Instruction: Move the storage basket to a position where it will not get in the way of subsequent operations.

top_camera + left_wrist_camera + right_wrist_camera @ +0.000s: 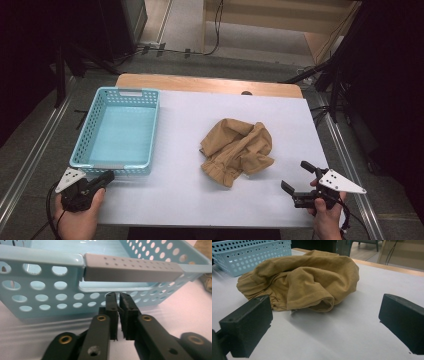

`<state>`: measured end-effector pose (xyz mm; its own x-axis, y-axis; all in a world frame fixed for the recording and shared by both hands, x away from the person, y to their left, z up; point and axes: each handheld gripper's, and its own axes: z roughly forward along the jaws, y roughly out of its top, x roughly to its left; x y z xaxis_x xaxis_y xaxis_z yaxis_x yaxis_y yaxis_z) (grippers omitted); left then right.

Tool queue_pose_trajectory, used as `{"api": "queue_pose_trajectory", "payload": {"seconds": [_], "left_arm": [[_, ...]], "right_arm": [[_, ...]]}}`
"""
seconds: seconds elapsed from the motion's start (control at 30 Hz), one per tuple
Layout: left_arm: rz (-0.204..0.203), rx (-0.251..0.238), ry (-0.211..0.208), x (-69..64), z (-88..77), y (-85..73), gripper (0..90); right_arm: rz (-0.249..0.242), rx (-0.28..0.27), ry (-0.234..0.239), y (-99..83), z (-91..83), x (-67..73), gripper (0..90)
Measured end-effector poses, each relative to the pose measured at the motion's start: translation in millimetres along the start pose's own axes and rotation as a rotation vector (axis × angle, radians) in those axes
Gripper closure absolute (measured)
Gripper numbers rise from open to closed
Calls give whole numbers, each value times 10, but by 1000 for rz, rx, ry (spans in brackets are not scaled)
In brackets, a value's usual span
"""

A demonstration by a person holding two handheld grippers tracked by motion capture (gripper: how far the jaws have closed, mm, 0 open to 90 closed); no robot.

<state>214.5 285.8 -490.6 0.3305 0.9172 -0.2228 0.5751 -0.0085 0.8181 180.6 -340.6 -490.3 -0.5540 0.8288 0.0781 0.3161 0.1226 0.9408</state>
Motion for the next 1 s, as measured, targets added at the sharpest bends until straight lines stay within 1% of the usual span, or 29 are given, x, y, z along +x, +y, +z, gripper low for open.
{"api": "queue_pose_trajectory", "payload": {"seconds": [0.03, 0.07, 0.1, 0.13, 0.2, 0.23, 0.27, 0.3, 0.33, 0.37, 0.4, 0.43, 0.5, 0.53, 0.57, 0.6, 0.7, 0.73, 0.77, 0.8, 0.83, 0.87, 0.9, 0.93, 1.0], "left_arm": [[5, -12, -7, -13, -18, -9, 766], [10, -16, -12, -26, -37, -14, 766], [14, -20, -20, -36, -58, -18, 725], [17, -34, -31, -47, -86, -20, 725], [18, -55, -35, -61, -137, -14, 683], [14, -65, -43, -65, -155, -11, 630], [14, -69, -51, -69, -177, -5, 630], [22, -80, -48, -82, -202, -2, 600], [24, -97, -60, -100, -227, 0, 546], [24, -97, -60, -100, -227, 0, 517], [28, -101, -66, -114, -240, 1, 517], [30, -105, -67, -126, -249, 1, 491], [43, -103, -97, -161, -265, 12, 450], [50, -101, -106, -184, -271, 18, 429], [52, -98, -116, -205, -277, 26, 371], [53, -97, -120, -230, -279, 34, 371], [68, -102, -115, -278, -292, 58, 299], [67, -106, -94, -296, -295, 69, 248], [65, -103, -75, -314, -299, 83, 174], [73, -99, -77, -329, -304, 98, 107], [90, -103, -62, -369, -321, 121, 44], [90, -103, -62, -369, -321, 121, 10], [89, -105, -67, -384, -327, 133, 8], [89, -108, -81, -395, -335, 143, 8], [87, -120, -77, -423, -342, 160, 0]], "right_arm": [[-3, 1, 2, 0, 0, 2, 0], [-3, 1, 2, 0, 0, 2, 0], [-3, 0, 2, 0, -1, 1, 0], [-3, 0, 2, 0, -1, 1, 0], [-2, 0, 0, 1, -6, 0, 0], [-2, -1, -1, 3, -12, -1, 0], [-2, -1, -1, 3, -12, -1, 0], [-4, -3, -2, 4, -15, -2, 0], [-2, -3, -2, 2, -14, -5, 0], [-2, -3, -2, 2, -14, -5, 0], [-2, -3, -1, 2, -13, -4, 0], [-3, -1, -1, 1, -12, -2, 0], [-3, -1, -1, 2, -11, 0, 0], [-2, 0, -2, 3, -12, 0, 0], [-2, -2, -2, 3, -14, -1, 0], [-2, -2, -2, 3, -14, -1, 0], [-3, 0, 1, 2, -7, 2, 0], [-3, 1, 0, 3, -5, 6, 0], [-4, 1, 1, 5, -4, 9, 0], [-4, 1, 0, 6, -5, 12, 0], [-4, 1, 0, 7, -9, 12, 0], [-4, 1, 0, 7, -9, 12, 0], [-2, 0, 0, 7, -10, 8, 0], [-2, 0, 0, 7, -10, 8, 0], [-2, 0, 1, 6, -9, 7, 0]]}}
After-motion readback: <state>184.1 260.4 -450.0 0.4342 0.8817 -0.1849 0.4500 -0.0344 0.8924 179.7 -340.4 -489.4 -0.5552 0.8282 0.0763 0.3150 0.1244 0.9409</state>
